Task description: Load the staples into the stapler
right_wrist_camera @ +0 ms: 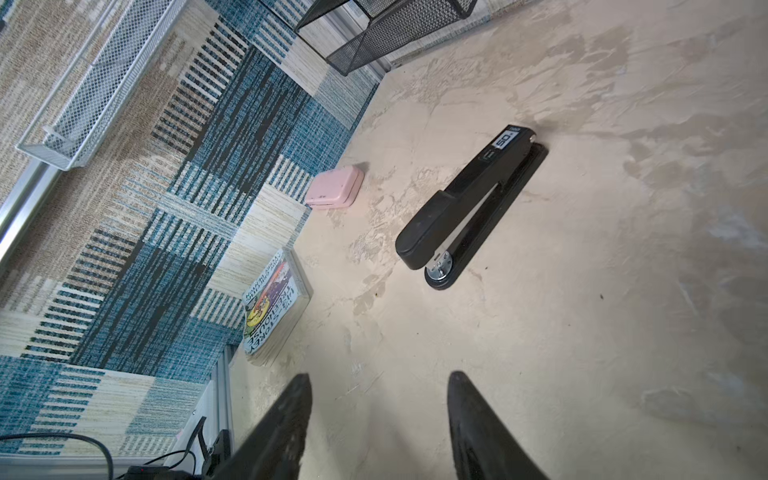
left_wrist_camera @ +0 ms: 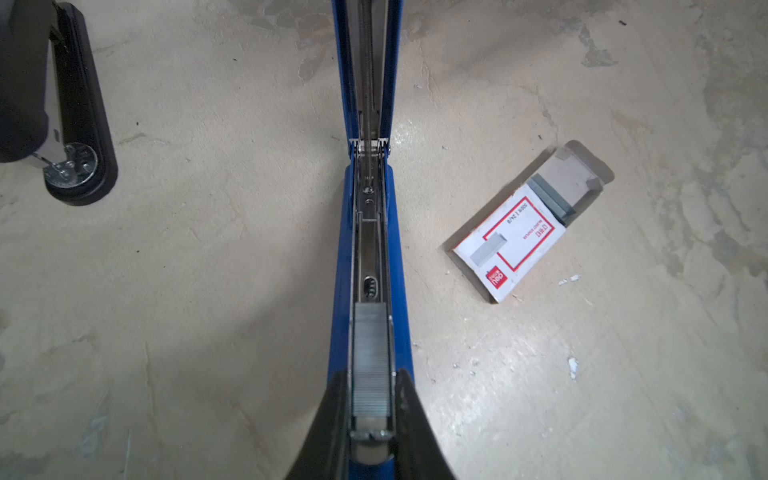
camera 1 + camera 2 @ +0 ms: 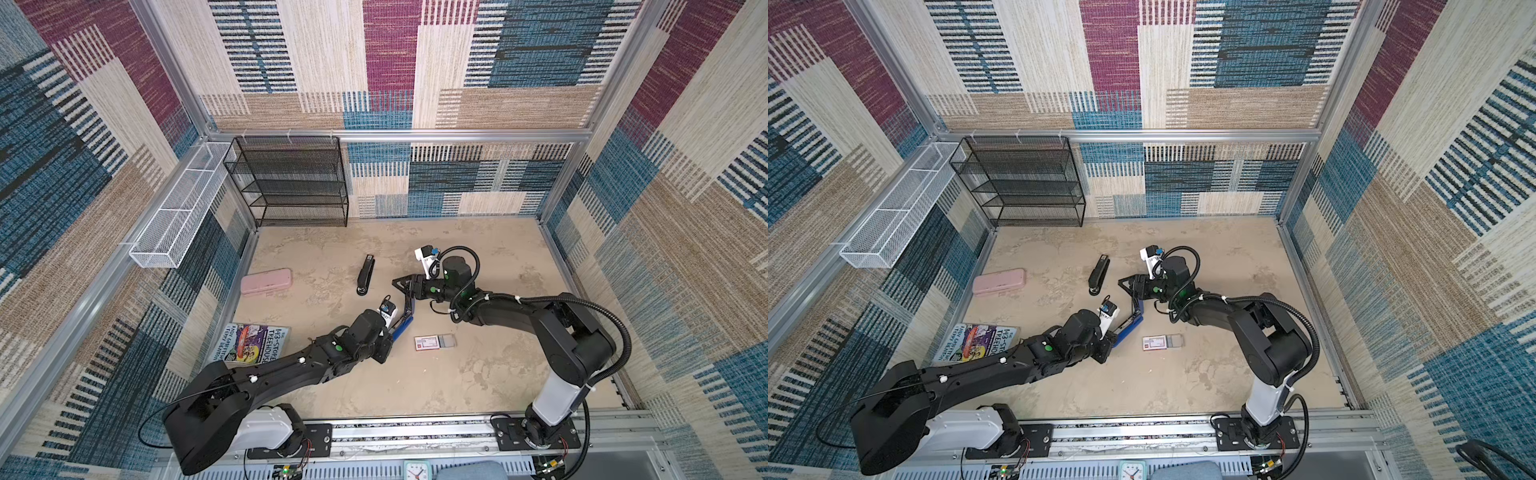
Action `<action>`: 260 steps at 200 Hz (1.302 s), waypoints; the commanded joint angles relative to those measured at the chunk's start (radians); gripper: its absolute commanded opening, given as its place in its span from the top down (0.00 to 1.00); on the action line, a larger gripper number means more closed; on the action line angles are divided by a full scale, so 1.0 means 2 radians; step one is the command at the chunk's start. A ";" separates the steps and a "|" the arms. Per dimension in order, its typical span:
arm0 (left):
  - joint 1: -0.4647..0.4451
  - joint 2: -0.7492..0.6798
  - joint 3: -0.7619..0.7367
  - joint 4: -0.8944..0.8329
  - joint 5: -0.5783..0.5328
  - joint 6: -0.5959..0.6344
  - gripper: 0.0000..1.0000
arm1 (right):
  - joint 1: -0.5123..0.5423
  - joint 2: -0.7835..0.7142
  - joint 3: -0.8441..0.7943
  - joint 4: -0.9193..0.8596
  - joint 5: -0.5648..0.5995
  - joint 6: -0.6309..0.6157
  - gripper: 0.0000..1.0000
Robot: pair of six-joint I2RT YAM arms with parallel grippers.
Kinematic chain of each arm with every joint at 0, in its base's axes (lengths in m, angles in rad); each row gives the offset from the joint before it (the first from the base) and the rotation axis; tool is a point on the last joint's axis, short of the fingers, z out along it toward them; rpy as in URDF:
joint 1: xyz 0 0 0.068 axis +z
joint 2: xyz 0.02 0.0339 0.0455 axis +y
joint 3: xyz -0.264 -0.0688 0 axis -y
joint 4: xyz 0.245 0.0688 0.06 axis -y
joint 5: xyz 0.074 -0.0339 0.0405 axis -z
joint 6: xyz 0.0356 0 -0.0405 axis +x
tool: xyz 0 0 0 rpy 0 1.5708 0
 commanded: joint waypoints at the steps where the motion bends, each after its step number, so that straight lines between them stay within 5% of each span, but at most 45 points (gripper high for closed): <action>1: 0.002 0.001 0.011 0.029 -0.003 0.009 0.98 | 0.009 -0.003 0.006 -0.020 0.011 -0.005 0.44; 260: 0.038 0.029 0.059 -0.011 0.001 -0.016 0.98 | 0.052 -0.004 0.010 -0.042 0.028 -0.010 0.28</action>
